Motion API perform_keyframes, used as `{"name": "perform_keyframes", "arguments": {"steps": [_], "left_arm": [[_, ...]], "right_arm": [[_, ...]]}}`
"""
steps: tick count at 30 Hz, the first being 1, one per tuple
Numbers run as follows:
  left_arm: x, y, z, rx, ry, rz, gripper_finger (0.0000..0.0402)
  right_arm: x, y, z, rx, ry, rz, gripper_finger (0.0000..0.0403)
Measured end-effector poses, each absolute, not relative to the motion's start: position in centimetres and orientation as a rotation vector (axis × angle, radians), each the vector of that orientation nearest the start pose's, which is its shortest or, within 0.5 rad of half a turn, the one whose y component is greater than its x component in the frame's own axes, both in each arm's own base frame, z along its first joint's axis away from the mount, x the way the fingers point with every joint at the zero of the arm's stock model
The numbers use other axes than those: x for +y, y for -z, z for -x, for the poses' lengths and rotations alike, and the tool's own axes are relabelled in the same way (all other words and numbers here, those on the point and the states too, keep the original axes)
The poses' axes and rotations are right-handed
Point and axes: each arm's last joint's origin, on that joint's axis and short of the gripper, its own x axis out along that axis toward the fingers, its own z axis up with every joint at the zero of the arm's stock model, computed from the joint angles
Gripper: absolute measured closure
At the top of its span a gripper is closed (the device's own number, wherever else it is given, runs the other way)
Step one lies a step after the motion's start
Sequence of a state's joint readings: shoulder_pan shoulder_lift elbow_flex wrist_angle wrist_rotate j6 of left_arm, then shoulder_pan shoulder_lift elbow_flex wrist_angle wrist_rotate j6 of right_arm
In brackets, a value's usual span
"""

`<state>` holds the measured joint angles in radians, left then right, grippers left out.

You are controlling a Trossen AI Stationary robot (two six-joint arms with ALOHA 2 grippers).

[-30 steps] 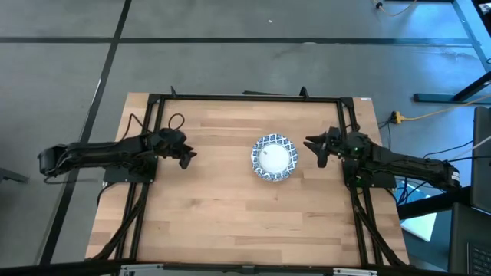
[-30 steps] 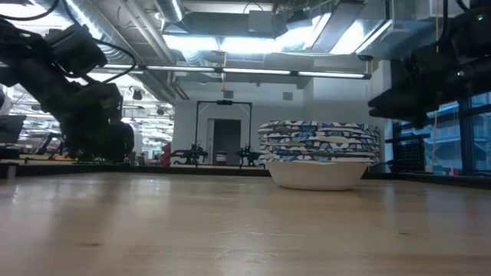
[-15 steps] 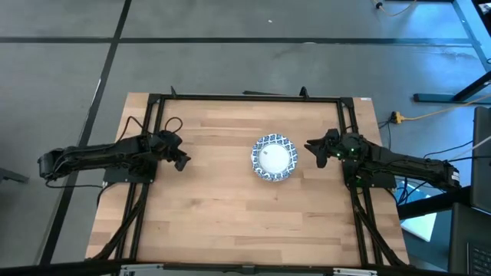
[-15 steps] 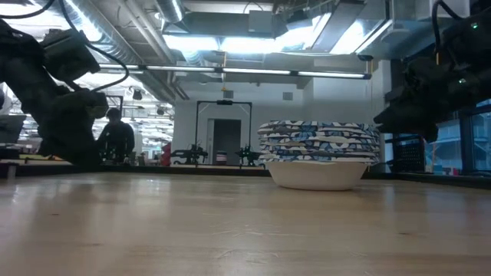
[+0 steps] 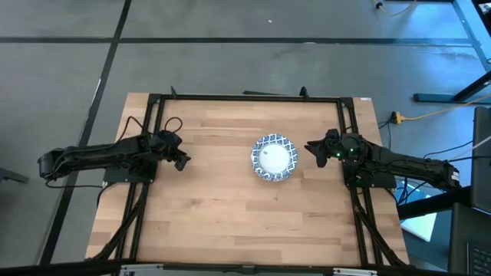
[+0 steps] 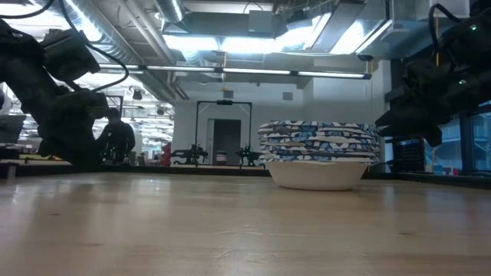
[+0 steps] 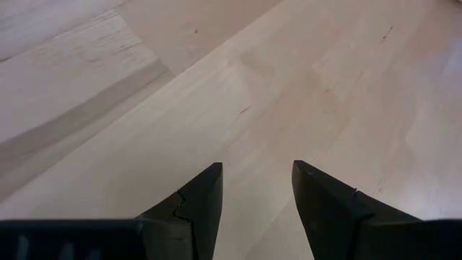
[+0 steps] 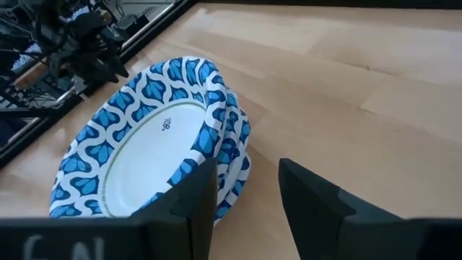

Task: Nest bowls inside each other
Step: Return to Home Position

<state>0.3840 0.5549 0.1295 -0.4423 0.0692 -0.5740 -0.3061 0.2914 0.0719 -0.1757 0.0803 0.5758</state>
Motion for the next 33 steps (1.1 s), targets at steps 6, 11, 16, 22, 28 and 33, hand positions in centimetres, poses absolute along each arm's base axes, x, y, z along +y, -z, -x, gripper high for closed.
{"name": "perform_keyframes", "arguments": {"steps": [6, 11, 16, 22, 28, 33], "left_arm": [[3.8, -12.2, -9.9, 0.755, -0.524, 0.696, 0.0240], [3.8, -12.2, -9.9, 0.760, -0.517, 0.676, 0.0240], [3.8, -12.2, -9.9, 0.761, -0.515, 0.672, 0.0240], [4.0, -12.2, -9.7, 0.749, -0.616, 0.686, 0.0240], [4.0, -12.4, -9.7, 0.721, -0.616, 0.664, 0.0240], [4.0, -13.2, -9.5, 0.627, -0.602, 0.622, 0.0240]], "right_arm": [[-3.5, -14.7, -10.3, 0.271, 0.488, -0.630, 0.0253], [-3.5, -14.7, -10.3, 0.271, 0.488, -0.628, 0.0253], [-3.5, -14.7, -10.3, 0.273, 0.487, -0.623, 0.0253], [-3.5, -14.4, -10.4, 0.306, 0.495, -0.627, 0.0253], [-3.5, -14.4, -10.4, 0.324, 0.485, -0.569, 0.0253], [-3.5, -14.6, -10.3, 0.307, 0.473, -0.535, 0.0253]]}}
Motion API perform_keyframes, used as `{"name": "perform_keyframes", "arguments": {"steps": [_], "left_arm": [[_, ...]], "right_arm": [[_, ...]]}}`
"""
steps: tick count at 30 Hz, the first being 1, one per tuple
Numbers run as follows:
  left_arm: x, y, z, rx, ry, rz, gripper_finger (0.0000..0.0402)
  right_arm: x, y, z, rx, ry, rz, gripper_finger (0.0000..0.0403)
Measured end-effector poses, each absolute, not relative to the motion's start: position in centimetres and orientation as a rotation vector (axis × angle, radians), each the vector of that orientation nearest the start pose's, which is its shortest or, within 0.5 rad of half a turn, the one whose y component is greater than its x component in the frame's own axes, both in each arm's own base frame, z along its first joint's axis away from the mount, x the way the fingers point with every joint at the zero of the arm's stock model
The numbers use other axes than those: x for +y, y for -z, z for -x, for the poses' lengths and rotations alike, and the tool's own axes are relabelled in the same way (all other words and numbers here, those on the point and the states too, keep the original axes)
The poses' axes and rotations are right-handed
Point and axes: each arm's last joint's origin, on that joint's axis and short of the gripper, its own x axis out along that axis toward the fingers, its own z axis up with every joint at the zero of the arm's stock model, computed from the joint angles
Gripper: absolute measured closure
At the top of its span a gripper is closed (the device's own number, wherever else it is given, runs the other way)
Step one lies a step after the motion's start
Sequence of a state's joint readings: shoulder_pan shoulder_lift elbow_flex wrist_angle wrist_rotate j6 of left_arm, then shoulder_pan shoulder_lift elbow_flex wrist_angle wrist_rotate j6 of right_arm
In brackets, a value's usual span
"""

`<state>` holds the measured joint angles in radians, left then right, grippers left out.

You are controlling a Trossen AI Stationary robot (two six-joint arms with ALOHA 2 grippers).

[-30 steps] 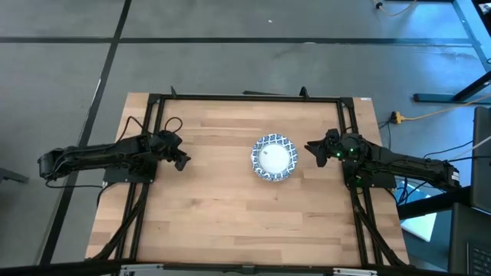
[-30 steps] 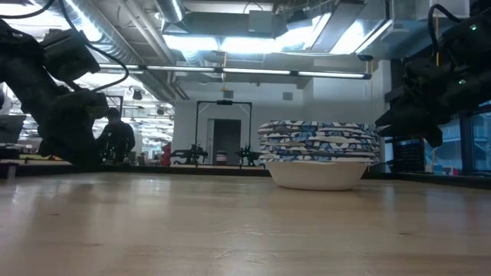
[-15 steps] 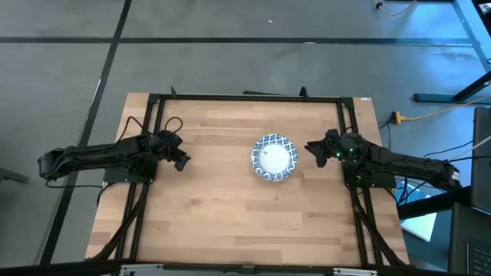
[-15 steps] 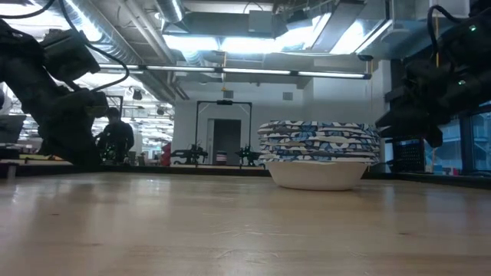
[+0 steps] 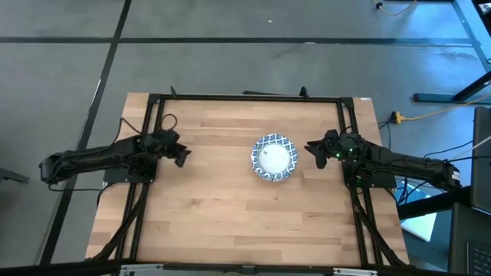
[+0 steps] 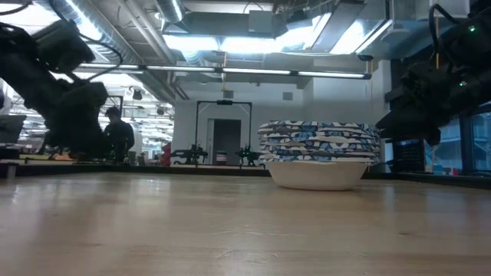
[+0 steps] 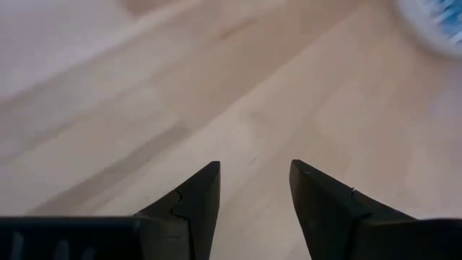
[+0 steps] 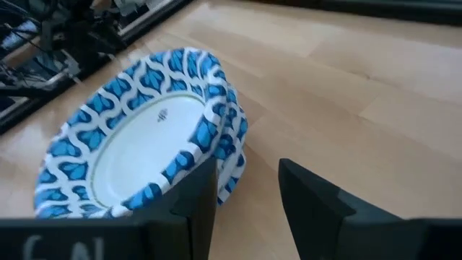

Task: Nest bowls inside each other
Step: Return to Home Position

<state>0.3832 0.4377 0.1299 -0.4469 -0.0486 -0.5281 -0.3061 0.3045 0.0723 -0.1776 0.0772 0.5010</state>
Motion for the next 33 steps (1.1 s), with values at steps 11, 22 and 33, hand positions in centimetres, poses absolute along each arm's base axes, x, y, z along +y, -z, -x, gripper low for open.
{"name": "perform_keyframes", "arguments": {"steps": [11, 22, 33], "left_arm": [[3.5, -15.8, -8.2, 0.303, -0.535, 0.516, 0.0240], [3.3, -16.5, -7.6, 0.207, -0.522, 0.471, 0.0240], [3.9, -16.9, -7.4, 0.144, -0.723, 0.404, 0.0240]], "right_arm": [[-3.4, -16.7, -9.0, 0.065, 0.507, -0.412, 0.0253], [-3.3, -17.2, -8.6, 0.010, 0.505, -0.369, 0.0253], [-3.6, -17.3, -8.4, -0.006, 0.634, -0.300, 0.0253]]}}
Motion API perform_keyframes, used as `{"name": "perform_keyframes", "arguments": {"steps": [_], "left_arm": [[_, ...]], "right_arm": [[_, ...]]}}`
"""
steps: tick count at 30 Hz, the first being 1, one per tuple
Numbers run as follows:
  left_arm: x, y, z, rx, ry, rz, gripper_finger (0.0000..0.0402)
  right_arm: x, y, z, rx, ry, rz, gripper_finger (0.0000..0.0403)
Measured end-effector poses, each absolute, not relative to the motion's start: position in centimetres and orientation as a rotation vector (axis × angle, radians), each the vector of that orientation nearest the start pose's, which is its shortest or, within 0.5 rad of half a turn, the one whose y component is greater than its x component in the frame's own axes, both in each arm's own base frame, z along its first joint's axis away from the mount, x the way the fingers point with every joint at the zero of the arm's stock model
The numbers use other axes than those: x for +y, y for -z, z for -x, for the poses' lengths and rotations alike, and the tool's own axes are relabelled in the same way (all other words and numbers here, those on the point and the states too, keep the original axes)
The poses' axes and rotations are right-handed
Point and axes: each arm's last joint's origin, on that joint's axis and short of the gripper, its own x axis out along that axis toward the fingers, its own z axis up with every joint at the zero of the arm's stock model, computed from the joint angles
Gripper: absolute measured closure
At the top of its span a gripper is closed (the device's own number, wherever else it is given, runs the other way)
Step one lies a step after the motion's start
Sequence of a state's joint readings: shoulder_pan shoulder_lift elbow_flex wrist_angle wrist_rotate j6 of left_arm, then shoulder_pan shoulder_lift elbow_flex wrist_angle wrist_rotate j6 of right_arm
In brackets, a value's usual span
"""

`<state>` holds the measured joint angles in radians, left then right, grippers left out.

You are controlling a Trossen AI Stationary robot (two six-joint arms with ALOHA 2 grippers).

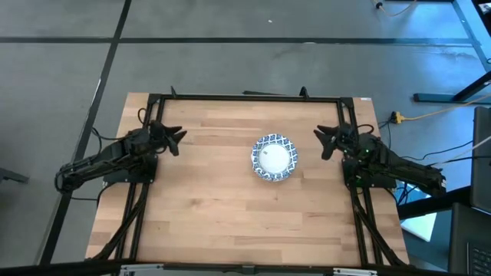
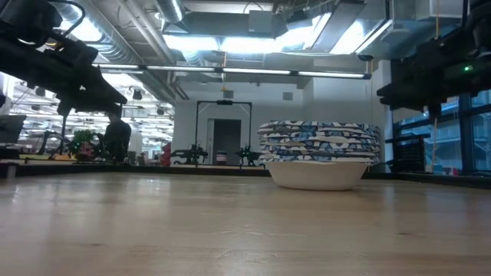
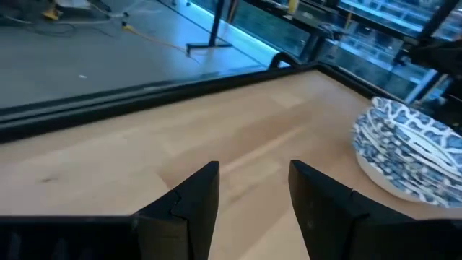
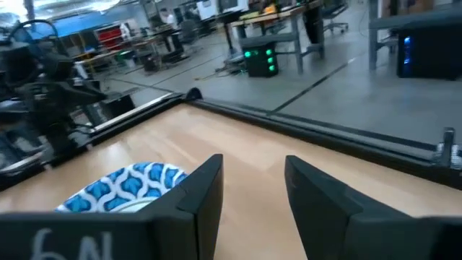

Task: Nest bowls inside each other
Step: Return to Home Position

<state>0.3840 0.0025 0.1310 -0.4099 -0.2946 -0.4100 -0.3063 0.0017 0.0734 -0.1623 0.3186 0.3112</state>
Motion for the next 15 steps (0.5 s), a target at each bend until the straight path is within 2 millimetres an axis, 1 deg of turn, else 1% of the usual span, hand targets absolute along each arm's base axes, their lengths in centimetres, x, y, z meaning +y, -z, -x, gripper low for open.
{"name": "perform_keyframes", "arguments": {"steps": [3, 8, 15], "left_arm": [[3.90, -16.86, -7.38, 0.144, -0.726, 0.401, 0.0240], [3.75, -16.79, -7.47, 0.160, -0.666, 0.413, 0.0240], [3.75, -16.79, -7.47, 0.161, -0.665, 0.413, 0.0240]], "right_arm": [[-3.64, -17.29, -8.37, -0.008, 0.648, -0.294, 0.0253], [-3.60, -17.27, -8.41, -0.004, 0.631, -0.298, 0.0253], [-3.60, -17.26, -8.42, -0.003, 0.629, -0.297, 0.0253]]}}
